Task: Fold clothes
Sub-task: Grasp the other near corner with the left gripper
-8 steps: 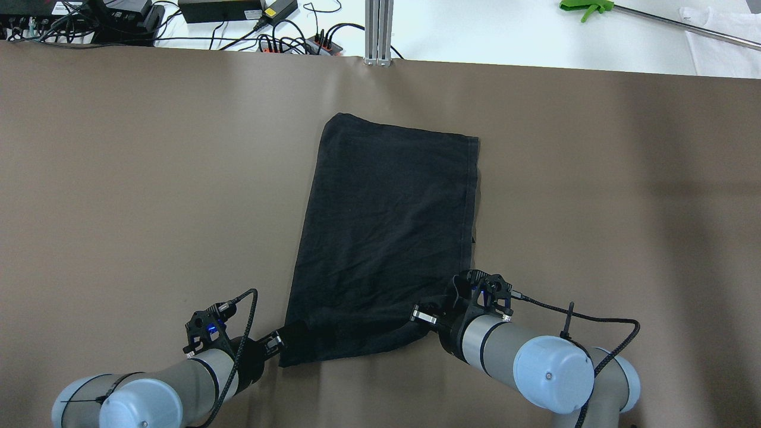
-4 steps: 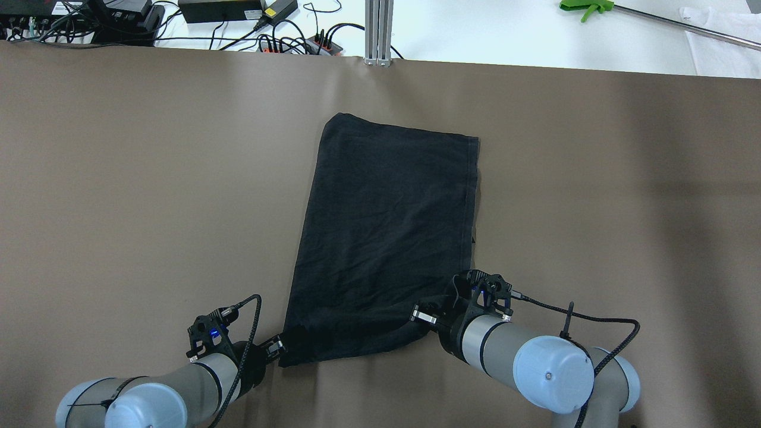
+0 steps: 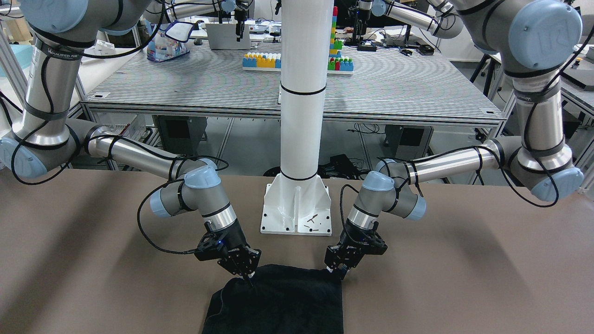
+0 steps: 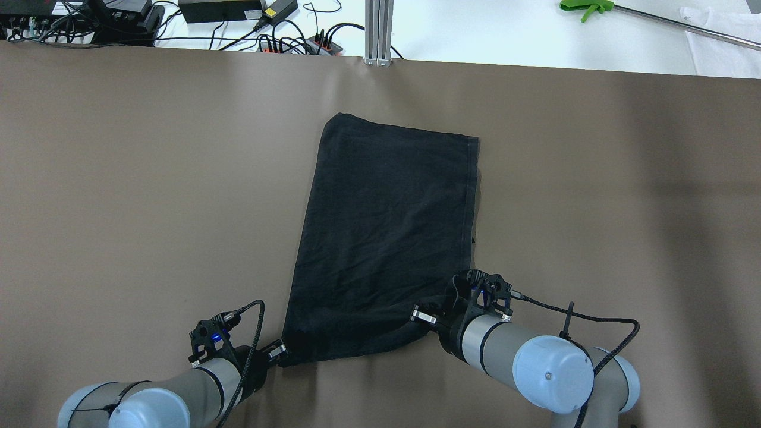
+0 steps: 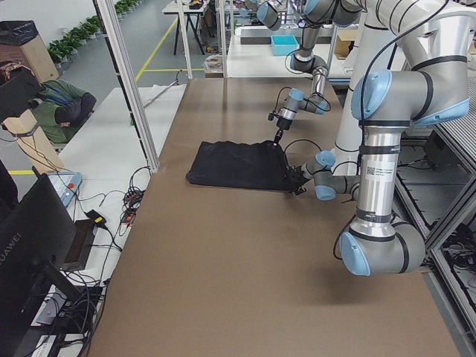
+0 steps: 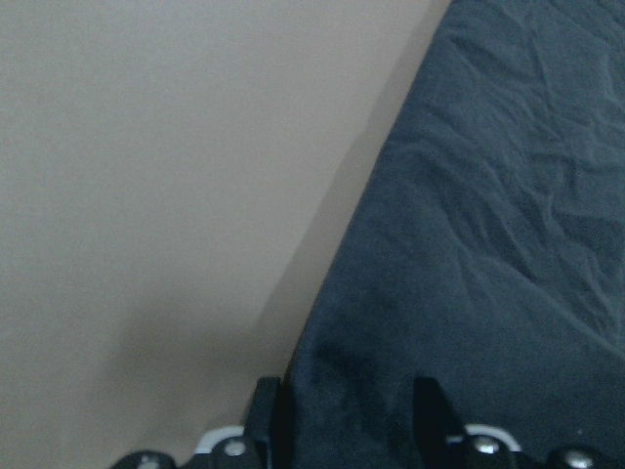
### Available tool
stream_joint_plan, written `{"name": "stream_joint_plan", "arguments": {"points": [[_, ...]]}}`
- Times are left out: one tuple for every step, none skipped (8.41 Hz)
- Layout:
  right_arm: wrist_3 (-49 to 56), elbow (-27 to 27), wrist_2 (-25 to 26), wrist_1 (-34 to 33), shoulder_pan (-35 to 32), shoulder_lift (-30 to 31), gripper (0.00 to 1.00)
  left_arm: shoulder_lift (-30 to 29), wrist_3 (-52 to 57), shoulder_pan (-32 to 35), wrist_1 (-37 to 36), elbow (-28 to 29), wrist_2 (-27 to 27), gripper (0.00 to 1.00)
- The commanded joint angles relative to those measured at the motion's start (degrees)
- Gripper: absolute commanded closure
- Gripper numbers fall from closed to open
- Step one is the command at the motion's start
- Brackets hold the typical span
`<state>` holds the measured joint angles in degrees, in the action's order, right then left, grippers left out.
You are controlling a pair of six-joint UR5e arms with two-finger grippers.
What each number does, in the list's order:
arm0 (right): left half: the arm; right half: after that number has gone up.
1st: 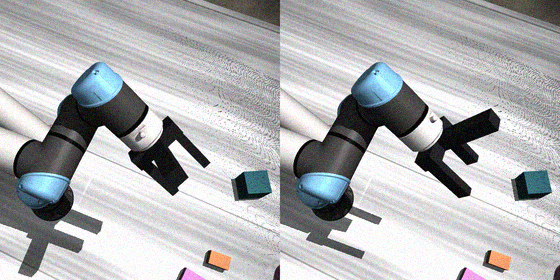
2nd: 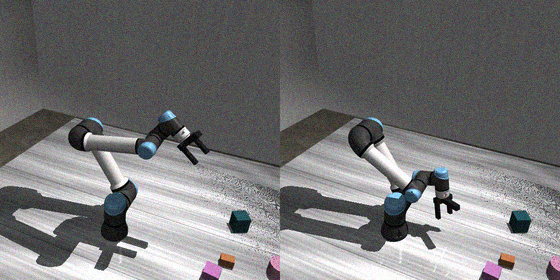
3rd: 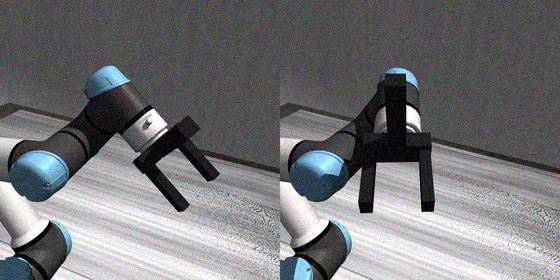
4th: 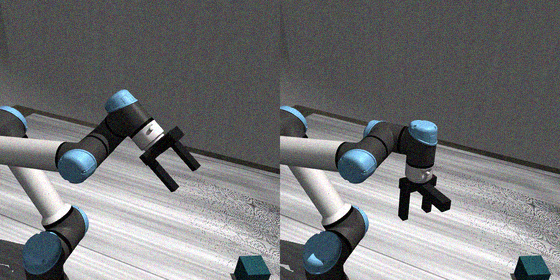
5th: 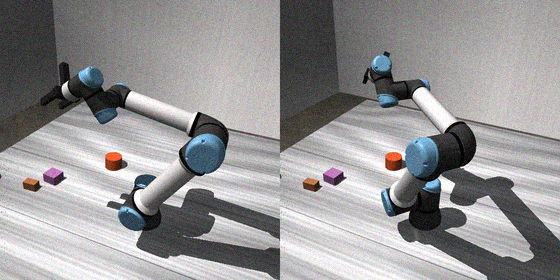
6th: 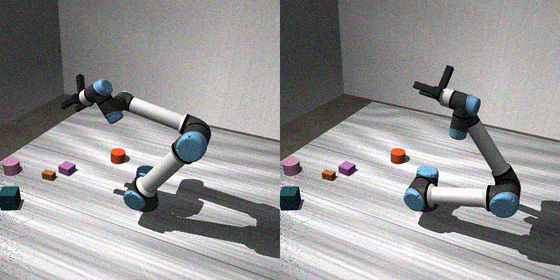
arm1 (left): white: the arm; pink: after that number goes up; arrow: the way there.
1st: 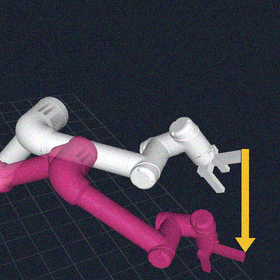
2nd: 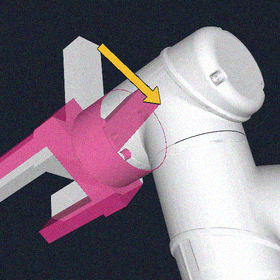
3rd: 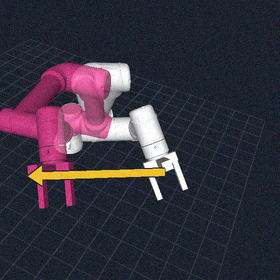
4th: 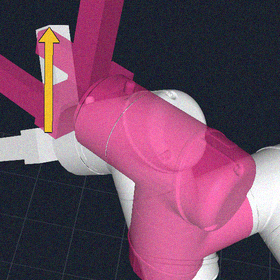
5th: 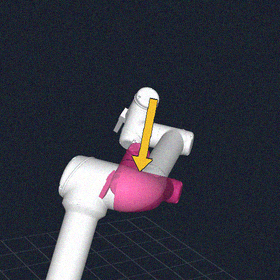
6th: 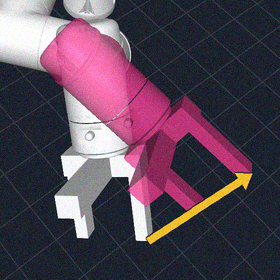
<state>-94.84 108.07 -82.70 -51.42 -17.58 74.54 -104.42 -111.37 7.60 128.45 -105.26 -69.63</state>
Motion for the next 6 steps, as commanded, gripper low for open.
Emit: {"name": "stream_joint_plan", "arguments": {"points": [[0.01,0.03,0.00,0.09,0.00,0.16,1.00,-1.04,-0.08,-0.75,-0.22,-0.12,0.99,1.00],[0.01,0.03,-0.09,0.17,0.00,0.25,1.00,-1.31,-0.08,-0.57,-0.13,-1.07,0.64,1.00],[0.01,0.20,-0.09,0.26,0.00,0.34,1.00,-0.79,0.27,-0.40,-0.21,-3.69,0.29,1.00],[0.01,1.25,-0.78,0.26,0.00,0.95,1.00,0.17,1.40,-0.22,-0.39,-7.55,0.20,1.00],[-0.08,3.52,-4.62,0.26,0.00,2.26,1.00,0.71,2.55,0.04,-2.13,-12.11,-3.11,1.00],[-0.17,5.29,-9.27,0.26,-0.17,2.71,1.00,0.54,2.56,0.91,-6.41,-15.90,-4.62,1.00]]}}
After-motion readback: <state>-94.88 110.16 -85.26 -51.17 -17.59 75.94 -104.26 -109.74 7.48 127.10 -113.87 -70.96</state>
